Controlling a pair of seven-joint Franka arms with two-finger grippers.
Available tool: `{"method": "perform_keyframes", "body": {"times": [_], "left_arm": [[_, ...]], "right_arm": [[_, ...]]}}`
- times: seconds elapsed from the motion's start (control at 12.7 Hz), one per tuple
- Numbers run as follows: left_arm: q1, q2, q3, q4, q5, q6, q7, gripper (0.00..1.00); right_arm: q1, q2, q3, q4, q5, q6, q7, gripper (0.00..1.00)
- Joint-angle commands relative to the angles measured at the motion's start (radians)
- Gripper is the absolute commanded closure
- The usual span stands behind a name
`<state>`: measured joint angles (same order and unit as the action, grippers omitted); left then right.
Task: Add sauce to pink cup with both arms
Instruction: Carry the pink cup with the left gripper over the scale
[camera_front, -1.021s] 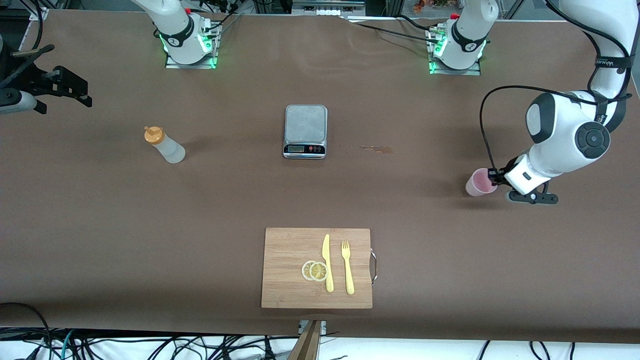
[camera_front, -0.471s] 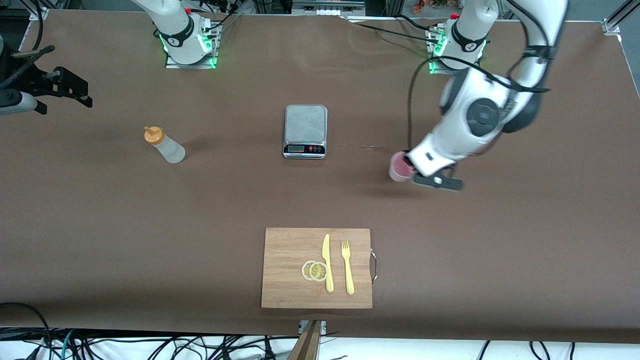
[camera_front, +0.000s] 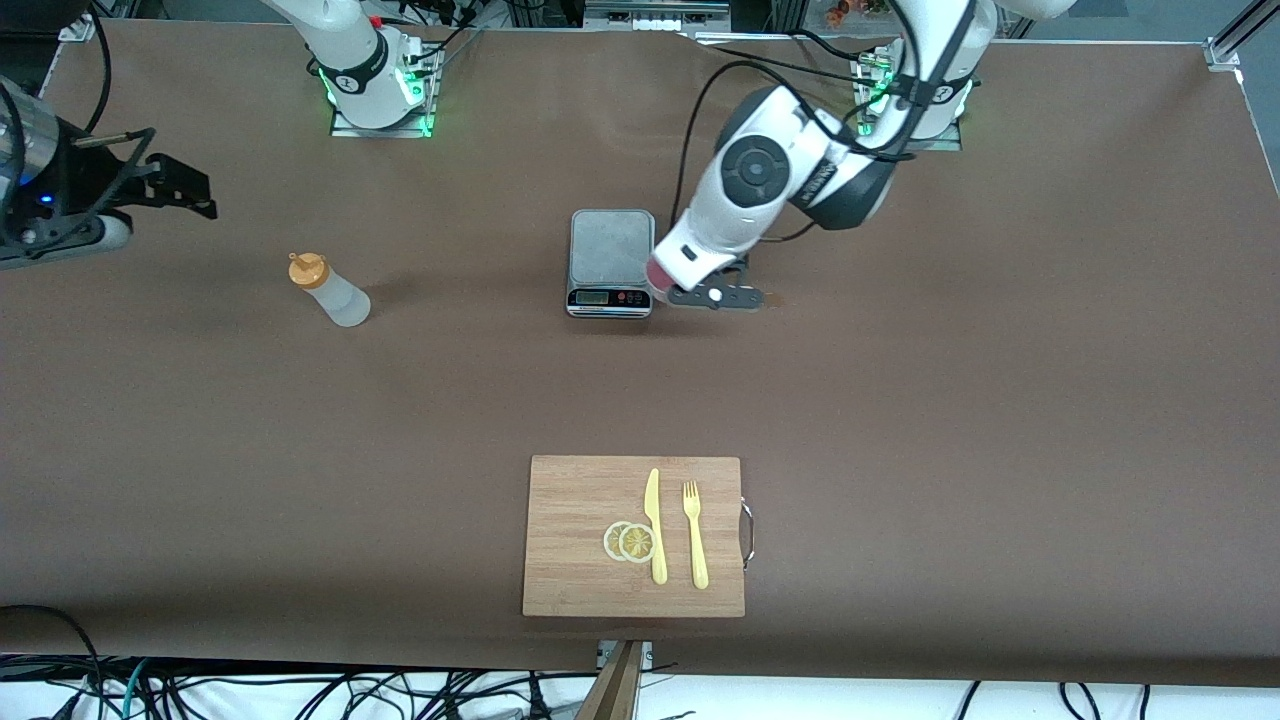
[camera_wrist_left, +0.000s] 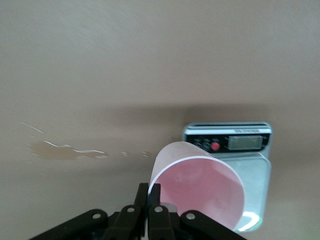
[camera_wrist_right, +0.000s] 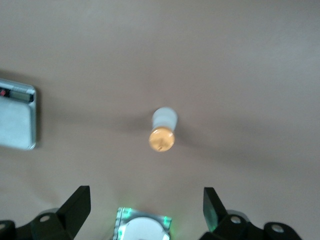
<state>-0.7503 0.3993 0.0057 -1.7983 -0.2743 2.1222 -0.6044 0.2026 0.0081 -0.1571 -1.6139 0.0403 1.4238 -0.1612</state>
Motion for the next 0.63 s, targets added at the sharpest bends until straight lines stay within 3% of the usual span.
{"method": "perform_keyframes", "body": {"times": [0.0, 0.24, 0.55], "left_arm": [[-0.073, 0.052, 0.02, 0.046, -0.031, 0.031, -0.05, 1.0], [-0.136, 0.079, 0.02, 0.046, -0.029, 0.073, -0.067, 1.0], [-0.164, 0.098, 0.02, 0.046, -0.022, 0.101, -0.097, 1.0]], "right_arm": [[0.005, -0.01, -0.025, 0.02, 0.113, -0.075, -0.155, 0.0], [-0.018, 0.024, -0.096, 0.014, 0.124, -0.095, -0.634, 0.0], [-0.106, 0.111, -0.111, -0.027, 0.206, -0.003, -1.031, 0.0]]}}
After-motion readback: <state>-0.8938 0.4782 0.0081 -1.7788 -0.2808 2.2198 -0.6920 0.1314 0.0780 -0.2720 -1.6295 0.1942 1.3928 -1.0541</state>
